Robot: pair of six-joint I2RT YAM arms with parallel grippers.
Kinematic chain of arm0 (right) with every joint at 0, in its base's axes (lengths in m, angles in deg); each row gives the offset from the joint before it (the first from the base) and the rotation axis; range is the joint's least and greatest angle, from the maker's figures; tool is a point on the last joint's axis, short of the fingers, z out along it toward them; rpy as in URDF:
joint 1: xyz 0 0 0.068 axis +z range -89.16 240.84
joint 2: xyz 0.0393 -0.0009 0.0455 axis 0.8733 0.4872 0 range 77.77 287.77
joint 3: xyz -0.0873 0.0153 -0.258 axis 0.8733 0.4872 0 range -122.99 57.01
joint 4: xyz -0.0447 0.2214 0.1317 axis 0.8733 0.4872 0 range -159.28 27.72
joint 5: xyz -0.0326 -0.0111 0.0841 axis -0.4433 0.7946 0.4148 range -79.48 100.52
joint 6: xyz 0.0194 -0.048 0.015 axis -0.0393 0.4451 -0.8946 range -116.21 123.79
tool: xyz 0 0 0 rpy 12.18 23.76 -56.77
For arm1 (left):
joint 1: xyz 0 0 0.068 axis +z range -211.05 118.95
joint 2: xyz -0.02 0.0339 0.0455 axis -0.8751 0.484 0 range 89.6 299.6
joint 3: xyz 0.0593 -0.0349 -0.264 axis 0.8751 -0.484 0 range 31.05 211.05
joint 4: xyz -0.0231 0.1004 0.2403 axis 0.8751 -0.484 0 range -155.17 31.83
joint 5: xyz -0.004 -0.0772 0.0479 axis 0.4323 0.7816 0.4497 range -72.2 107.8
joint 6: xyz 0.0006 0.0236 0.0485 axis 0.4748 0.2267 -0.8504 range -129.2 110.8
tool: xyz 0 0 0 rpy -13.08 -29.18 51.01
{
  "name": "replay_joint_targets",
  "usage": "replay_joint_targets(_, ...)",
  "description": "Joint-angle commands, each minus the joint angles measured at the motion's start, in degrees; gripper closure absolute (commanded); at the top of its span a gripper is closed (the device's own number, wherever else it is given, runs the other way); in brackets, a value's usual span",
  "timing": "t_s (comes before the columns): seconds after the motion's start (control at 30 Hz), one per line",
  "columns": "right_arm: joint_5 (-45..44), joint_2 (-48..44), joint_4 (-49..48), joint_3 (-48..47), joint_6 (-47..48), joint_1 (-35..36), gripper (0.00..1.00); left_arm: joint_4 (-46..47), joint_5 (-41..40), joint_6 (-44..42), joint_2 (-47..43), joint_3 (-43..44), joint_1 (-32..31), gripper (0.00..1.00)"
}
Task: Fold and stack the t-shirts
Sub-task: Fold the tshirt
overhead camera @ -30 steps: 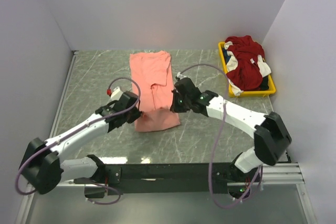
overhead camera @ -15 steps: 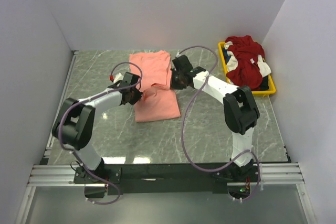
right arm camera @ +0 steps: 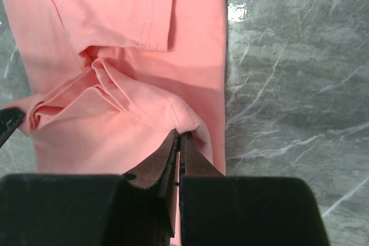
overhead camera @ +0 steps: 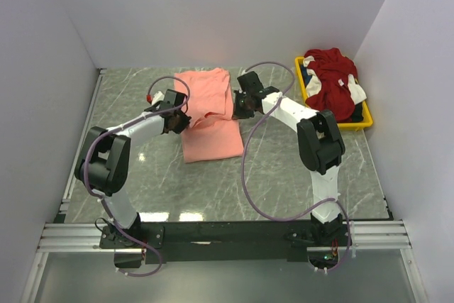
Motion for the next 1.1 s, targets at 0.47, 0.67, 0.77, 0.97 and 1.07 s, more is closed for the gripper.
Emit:
replay_joint_targets(0.47, 2.1, 5.6, 0.0, -9.7, 1.1, -0.3, 1.0, -0.8, 2.2, -3.7, 3.2, 6.2, 4.3, 0.99)
replay_joint_targets(0.67, 1.0, 6.1, 1.0, -9.8, 1.2, -1.3, 0.79, 2.1, 5.9, -5.8, 3.7, 6.2, 5.7, 0.72)
replay_joint_targets(0.77, -0.2, 3.9, 1.5, -9.4, 1.7, -1.8, 0.58, 2.8, 5.9, -6.5, 0.9, 4.2, 6.3, 0.49)
replay_joint_targets(0.97, -1.1, -5.0, -1.0, -2.6, 0.6, -1.4, 0.51, 2.8, 4.4, -7.3, -6.8, 0.4, 6.3, 0.33)
replay_joint_targets(1.07, 1.3, -7.9, -4.4, 1.5, -0.5, -0.1, 0.52, 4.4, 5.4, -6.2, -9.2, -2.2, 4.7, 0.47)
